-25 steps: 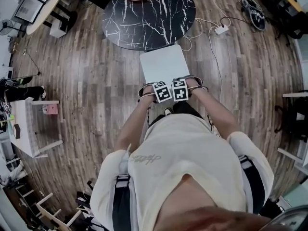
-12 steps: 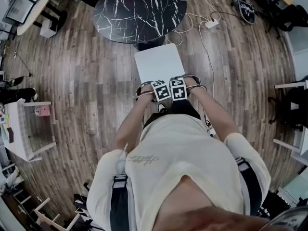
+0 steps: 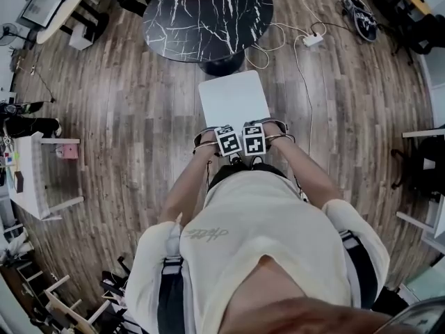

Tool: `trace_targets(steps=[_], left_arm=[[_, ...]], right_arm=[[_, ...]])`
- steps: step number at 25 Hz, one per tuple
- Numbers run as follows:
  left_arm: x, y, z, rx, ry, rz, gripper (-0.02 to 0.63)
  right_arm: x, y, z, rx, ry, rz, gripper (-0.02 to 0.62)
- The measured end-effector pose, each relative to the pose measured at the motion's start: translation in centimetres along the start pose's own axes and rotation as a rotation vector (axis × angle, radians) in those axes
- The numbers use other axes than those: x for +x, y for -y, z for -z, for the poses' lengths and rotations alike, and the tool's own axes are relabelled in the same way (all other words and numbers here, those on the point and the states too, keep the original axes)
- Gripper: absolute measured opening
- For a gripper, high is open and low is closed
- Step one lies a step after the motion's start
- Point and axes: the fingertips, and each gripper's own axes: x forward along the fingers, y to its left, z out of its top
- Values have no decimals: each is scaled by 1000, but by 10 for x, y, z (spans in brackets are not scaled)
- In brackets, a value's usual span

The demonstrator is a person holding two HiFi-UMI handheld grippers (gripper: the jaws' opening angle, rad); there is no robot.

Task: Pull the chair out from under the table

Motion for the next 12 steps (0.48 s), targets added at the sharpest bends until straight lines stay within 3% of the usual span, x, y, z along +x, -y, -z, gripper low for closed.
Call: trace_targets(steps=[12], left_arm=[[9,46,1,-52,7,-24,100]], right_arm=[[4,-47,2,-54,14,-29,86]])
